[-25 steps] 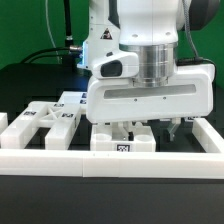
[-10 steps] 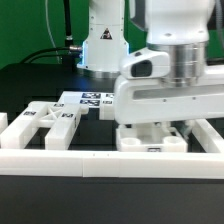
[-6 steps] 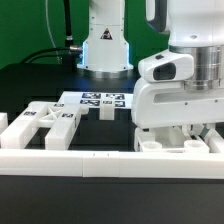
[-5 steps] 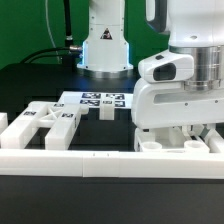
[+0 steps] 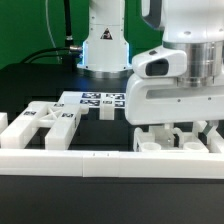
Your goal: Assemble chair
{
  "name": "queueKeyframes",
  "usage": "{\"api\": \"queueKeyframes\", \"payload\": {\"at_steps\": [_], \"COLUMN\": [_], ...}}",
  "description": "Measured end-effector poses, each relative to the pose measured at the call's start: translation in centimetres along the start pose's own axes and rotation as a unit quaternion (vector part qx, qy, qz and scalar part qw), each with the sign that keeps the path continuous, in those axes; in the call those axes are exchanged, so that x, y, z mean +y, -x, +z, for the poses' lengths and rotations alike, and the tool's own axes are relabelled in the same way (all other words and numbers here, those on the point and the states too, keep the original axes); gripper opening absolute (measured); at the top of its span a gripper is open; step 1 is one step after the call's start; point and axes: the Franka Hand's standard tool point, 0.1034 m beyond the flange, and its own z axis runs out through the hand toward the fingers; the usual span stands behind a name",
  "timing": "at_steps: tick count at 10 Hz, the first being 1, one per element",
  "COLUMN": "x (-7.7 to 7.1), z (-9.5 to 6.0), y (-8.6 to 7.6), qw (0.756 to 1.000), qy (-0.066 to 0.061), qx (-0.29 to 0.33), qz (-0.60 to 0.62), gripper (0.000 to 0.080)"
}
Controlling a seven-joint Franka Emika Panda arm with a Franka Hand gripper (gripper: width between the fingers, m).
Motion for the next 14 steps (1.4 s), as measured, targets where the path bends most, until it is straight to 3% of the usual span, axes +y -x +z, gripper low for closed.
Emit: {"api": "queueKeyframes", "payload": {"at_steps": [1, 2, 3, 6, 8, 12, 14], "x": [0.4, 0.8, 1.3, 3.4, 4.7, 4.6, 5.3], "z": [-0.7, -2.0, -3.6, -5.2, -4.5, -4.2, -3.4], "y": [-0.2, -0.3, 0.0, 3.5, 6.8, 7.1, 10.0], "qw": [1.0, 1.0, 1.0, 1.0, 1.0, 1.0, 1.0], "qy": [0.0, -0.003, -0.003, 0.005, 0.012, 0.011, 0.012], "qx": [0.004, 0.011, 0.016, 0.018, 0.024, 0.017, 0.016], "qz": [-0.002, 0.001, -0.001, -0.013, -0.008, -0.009, 0.0], "gripper": [0.0459, 0.0603, 0.0635, 0.0647, 0.0648, 0.0648, 0.0648]}}
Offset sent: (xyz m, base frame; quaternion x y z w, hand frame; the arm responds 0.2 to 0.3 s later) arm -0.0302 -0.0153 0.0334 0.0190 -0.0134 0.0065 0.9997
